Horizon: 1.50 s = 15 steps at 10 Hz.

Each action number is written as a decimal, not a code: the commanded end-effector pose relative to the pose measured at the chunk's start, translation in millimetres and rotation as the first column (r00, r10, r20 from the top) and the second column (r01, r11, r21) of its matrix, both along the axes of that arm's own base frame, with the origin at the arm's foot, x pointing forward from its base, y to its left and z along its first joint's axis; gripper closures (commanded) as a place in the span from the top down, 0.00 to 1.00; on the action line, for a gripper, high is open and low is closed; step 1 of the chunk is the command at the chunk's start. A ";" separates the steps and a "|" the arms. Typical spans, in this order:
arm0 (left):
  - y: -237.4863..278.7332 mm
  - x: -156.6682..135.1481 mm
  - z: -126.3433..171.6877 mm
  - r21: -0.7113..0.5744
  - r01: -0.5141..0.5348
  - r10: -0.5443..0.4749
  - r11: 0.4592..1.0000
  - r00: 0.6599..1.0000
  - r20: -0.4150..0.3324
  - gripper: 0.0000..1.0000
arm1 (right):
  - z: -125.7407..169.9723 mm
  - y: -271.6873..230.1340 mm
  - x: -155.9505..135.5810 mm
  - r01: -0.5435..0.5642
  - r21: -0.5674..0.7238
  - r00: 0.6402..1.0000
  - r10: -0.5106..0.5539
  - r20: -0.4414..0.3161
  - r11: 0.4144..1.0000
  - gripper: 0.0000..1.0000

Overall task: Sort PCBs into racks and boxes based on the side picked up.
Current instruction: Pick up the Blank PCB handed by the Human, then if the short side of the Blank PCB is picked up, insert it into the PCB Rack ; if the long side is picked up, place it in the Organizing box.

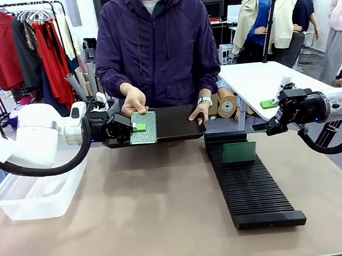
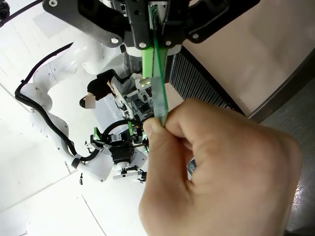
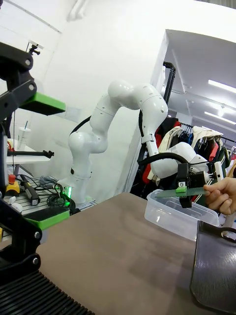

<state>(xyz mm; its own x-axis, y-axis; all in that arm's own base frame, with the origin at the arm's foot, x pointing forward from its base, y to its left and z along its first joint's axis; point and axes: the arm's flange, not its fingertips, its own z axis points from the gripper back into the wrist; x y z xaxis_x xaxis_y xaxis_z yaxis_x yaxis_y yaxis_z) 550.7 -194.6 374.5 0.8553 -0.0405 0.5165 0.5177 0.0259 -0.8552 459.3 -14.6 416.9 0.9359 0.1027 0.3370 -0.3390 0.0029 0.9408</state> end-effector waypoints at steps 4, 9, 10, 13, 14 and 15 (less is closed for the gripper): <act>-0.2 -0.1 0.5 -0.004 0.001 -0.001 1.000 1.000 0.002 0.00 | 1.8 1.9 1.0 0.000 -0.012 1.000 0.000 0.006 1.000 1.00; -0.2 -0.1 0.5 -0.004 0.001 -0.001 1.000 1.000 0.002 0.00 | 1.8 1.9 1.0 0.000 -0.012 1.000 0.000 0.006 1.000 1.00; -0.2 -0.1 0.5 -0.004 0.001 -0.001 1.000 1.000 0.002 0.00 | 1.8 1.9 1.0 0.000 -0.012 1.000 0.000 0.006 1.000 1.00; -0.2 -0.1 0.5 -0.004 0.001 -0.001 1.000 1.000 0.002 0.00 | 1.8 1.9 1.0 0.000 -0.012 1.000 0.000 0.006 1.000 1.00; -0.2 -0.1 0.5 -0.004 0.001 -0.001 1.000 1.000 0.002 0.00 | 1.8 1.9 1.0 0.000 -0.012 1.000 0.000 0.006 1.000 1.00; -0.2 -0.1 0.5 -0.004 0.001 -0.001 1.000 1.000 0.002 0.00 | 1.8 1.9 1.0 0.000 -0.012 1.000 0.000 0.006 1.000 1.00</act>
<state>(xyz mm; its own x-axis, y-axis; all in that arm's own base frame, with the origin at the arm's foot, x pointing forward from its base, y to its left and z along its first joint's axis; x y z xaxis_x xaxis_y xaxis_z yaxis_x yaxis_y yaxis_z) 551.0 -194.1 374.2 0.8555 -0.0393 0.5163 0.5175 0.0285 -0.8552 459.3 -14.6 416.9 0.9359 0.1027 0.3370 -0.3391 0.0029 0.9408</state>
